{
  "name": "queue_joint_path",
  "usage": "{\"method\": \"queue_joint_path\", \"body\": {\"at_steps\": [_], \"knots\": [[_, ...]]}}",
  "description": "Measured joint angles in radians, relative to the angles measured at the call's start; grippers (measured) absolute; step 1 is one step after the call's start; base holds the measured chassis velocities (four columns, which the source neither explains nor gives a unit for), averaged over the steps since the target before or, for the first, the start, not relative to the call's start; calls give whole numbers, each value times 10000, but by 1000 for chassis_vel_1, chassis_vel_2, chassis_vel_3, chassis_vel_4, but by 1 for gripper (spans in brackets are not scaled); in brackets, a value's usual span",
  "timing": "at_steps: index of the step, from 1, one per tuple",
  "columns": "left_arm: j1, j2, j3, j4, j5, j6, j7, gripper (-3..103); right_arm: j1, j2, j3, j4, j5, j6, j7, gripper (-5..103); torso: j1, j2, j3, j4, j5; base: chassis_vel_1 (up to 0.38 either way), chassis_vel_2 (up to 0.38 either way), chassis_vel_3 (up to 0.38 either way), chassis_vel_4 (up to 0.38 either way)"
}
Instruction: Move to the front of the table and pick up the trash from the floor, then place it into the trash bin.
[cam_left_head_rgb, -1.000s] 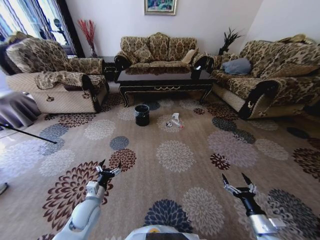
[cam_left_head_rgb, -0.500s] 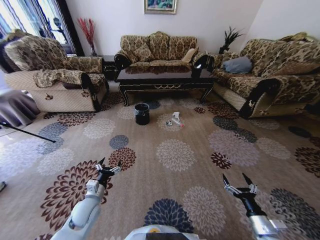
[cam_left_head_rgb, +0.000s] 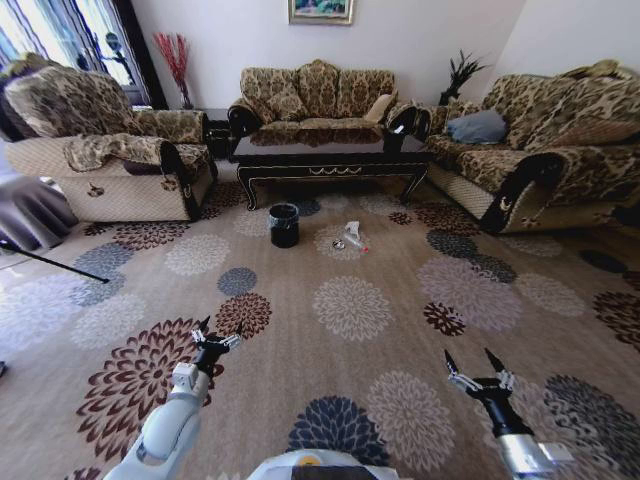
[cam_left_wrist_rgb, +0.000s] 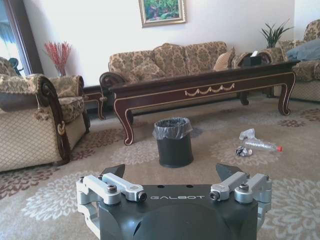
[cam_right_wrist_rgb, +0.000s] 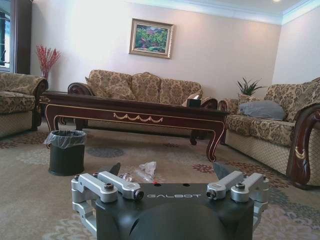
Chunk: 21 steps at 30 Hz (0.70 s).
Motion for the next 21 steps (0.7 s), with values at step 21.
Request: {"method": "queue_joint_path", "body": {"at_steps": [21], "knots": [[112, -29, 25, 40, 184, -212, -254, 100, 132, 153, -165, -331, -298, 224, 129, 100, -255, -835, -577, 0, 0, 0, 0, 0, 0]]}}
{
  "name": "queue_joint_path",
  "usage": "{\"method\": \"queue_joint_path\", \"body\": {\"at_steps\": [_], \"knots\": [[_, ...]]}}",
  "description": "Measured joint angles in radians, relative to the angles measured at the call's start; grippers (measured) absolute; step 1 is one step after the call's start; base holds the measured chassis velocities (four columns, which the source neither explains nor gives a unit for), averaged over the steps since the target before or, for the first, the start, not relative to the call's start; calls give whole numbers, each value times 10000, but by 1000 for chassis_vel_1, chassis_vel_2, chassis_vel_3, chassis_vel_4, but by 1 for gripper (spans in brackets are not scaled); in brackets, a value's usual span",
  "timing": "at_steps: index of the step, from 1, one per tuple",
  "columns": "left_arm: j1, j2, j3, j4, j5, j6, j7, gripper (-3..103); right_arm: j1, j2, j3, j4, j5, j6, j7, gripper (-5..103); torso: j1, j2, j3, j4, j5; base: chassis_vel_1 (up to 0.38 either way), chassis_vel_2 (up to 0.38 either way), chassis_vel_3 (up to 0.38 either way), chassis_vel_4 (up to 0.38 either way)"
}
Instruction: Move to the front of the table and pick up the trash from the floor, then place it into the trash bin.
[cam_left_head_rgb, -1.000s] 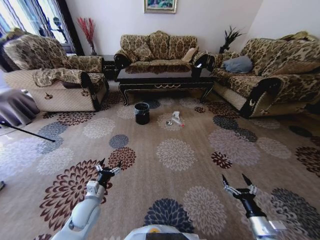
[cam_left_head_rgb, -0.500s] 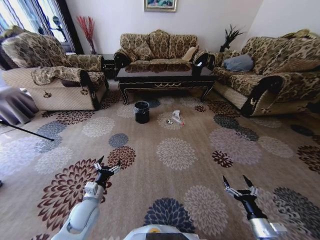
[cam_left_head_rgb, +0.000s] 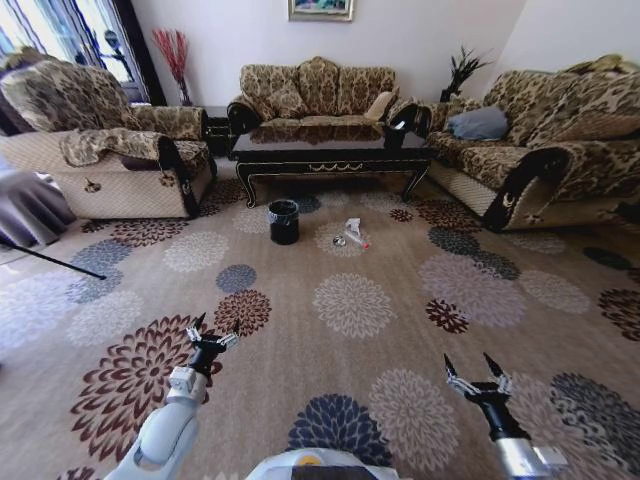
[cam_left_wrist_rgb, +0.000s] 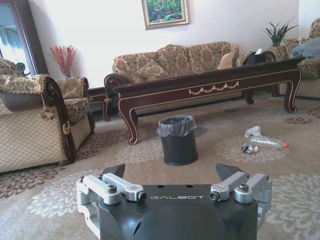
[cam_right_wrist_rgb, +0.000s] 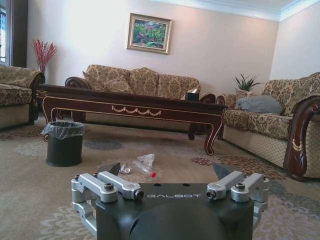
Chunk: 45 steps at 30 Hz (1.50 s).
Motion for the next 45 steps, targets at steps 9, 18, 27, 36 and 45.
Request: {"method": "queue_joint_path", "body": {"at_steps": [9, 18, 27, 36, 45], "knots": [[23, -52, 6, 73, -98, 0, 12, 100, -39, -3, 39, 120, -31, -1, 216, 100, -101, -357, -256, 0, 0, 0, 0, 0, 0], [68, -102, 67, 195, -29, -39, 61, 100, -140, 99, 1, 8, -155, 320, 204, 100, -160, -688, -528, 0, 0, 0, 0, 0, 0], [19, -34, 159, 207, -12, -37, 58, 100, -158, 32, 62, -35, -104, 430, 197, 100, -238, -1089, -852, 1, -1, 0, 0, 0, 0], [-88, -10, 216, 290, -7, -11, 17, 100, -161, 65, -5, -137, -171, 480, 169, 100, -304, -1444, -1139, 0, 0, 0, 0, 0, 0], [-51, -23, 134, 241, -32, 53, -25, 100, -115, 114, -102, -128, -435, 536, 40, 100, -340, -1776, -1437, 0, 0, 0, 0, 0, 0]]}}
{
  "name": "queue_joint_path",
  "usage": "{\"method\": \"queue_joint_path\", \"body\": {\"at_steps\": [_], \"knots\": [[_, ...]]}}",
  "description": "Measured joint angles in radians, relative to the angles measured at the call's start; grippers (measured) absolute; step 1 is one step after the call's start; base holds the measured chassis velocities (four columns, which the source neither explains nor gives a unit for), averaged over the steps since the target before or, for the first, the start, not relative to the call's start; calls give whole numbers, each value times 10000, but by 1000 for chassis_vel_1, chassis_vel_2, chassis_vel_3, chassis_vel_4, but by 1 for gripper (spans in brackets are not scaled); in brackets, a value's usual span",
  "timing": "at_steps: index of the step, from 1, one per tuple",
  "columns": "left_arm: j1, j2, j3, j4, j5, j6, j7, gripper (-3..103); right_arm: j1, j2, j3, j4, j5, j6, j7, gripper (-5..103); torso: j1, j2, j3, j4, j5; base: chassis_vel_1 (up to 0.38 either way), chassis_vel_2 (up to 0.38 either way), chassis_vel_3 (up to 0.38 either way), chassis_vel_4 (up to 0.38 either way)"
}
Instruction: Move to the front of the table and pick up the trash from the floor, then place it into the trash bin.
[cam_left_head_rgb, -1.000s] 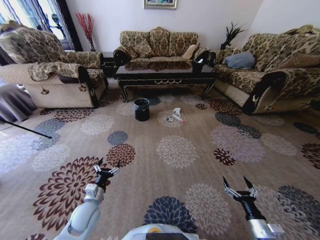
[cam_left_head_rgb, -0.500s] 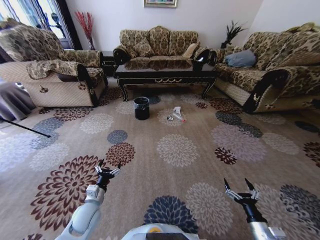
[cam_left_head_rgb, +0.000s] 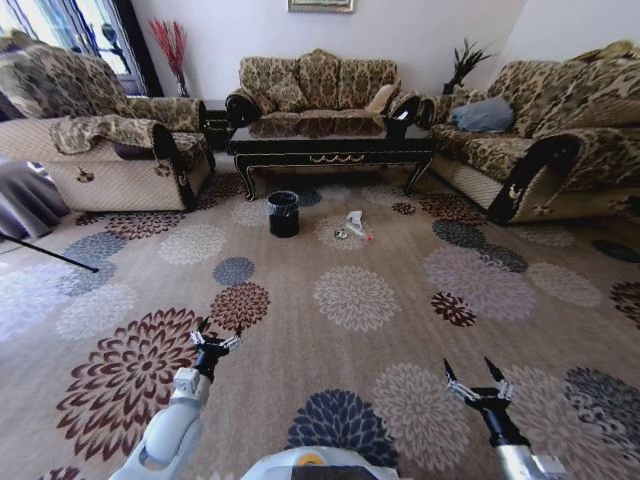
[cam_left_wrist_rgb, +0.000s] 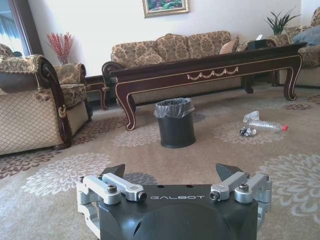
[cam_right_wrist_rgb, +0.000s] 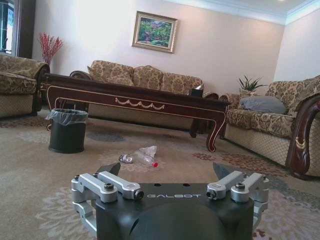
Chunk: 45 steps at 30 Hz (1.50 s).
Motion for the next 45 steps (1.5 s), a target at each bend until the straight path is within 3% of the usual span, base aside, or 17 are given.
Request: {"method": "queue_joint_path", "body": {"at_steps": [8, 20, 32, 36, 45], "knots": [[174, -34, -92, -47, -15, -43, 8, 100, 102, -91, -55, 28, 66, -139, 97, 100, -24, -280, -253, -1, 1, 0, 0, 0, 0], [577, -272, -138, -456, 180, 28, -29, 100, 1355, -946, -666, 221, 106, -1217, 684, 100, -22, -707, -770, 0, 1, 0, 0, 0, 0], [807, -537, 6, -542, 660, 4, -98, 100, 1825, -1302, -997, -109, 150, -1392, 616, 100, 1, -707, -820, 0, 0, 0, 0, 0, 0], [735, -525, 114, -544, 869, -778, -223, 100, 1864, -1314, -1059, -249, 147, -1370, 514, 100, 4, -707, -802, 0, 1, 0, 0, 0, 0], [624, -502, 114, -403, 575, -1000, -159, 100, 1902, -1252, -1099, -315, 148, -1299, 465, 100, 5, -707, -774, -1, -1, -24, 17, 36, -21]]}}
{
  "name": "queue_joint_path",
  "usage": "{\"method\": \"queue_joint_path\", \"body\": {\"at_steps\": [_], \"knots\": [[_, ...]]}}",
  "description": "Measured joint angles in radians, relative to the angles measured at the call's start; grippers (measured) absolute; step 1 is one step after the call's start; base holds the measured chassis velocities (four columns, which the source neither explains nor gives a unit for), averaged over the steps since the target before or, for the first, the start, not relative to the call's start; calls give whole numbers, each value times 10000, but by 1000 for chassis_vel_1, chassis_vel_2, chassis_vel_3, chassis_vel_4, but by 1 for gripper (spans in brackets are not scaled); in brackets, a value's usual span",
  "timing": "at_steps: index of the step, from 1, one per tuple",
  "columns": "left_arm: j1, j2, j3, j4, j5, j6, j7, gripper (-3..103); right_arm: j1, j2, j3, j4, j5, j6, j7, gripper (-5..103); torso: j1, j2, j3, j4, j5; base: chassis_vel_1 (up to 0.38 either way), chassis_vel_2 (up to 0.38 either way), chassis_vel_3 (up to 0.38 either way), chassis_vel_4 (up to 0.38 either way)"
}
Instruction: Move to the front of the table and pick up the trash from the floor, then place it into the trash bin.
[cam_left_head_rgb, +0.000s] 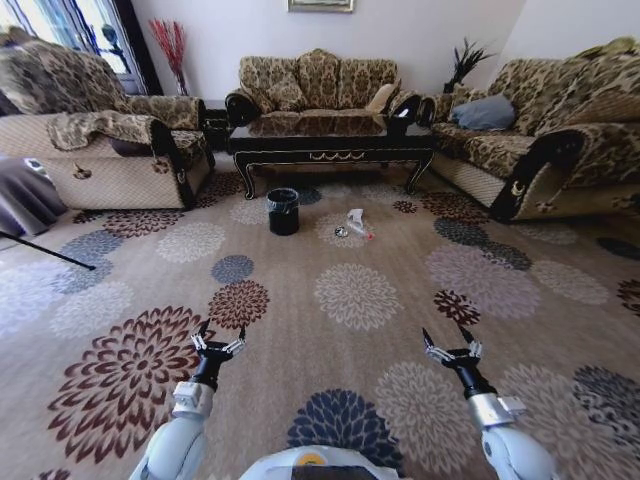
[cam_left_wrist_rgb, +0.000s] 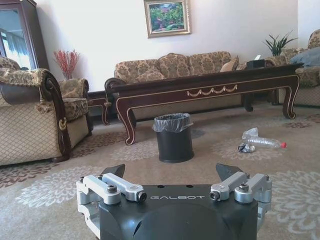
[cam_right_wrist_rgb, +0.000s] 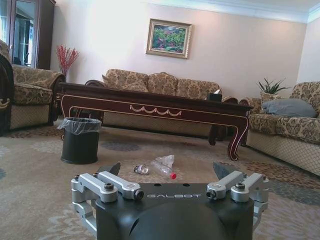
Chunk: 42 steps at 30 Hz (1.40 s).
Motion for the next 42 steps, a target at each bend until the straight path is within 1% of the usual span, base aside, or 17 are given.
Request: {"method": "queue_joint_path", "body": {"at_steps": [8, 13, 17, 24, 40, 42], "knots": [[-74, -27, -14, 163, -46, -10, 1, 100, -167, 123, 54, 82, -41, 51, -55, 100, 2, 0, 17, 2, 3, -135, 146, 138, -133], [-120, -75, -46, 228, -266, -11, 0, 100, -195, 192, 98, 95, -143, 105, -31, 100, 3, 0, 26, -2, 1, -244, 225, 203, -235], [-104, -42, -115, 252, -336, -15, 1, 100, -226, 202, 109, 145, -144, 105, -19, 100, 6, -1, 33, 2, 0, -231, 279, 216, -266], [-105, 0, -162, 280, -365, -22, 4, 100, -225, 210, 113, 231, -148, 61, 0, 100, 5, -1, 37, 2, 4, -201, 244, 208, -239], [-81, -100, -211, 407, -400, -23, -29, 100, -272, 248, 92, 323, -255, -13, 27, 100, 4, -1, 45, -1, -3, -227, 209, 228, -204], [-108, -104, -233, 420, -403, -28, -46, 100, -292, 288, 93, 307, -303, -11, 26, 100, 5, -1, 48, 5, 6, -190, 221, 222, -202]]}}
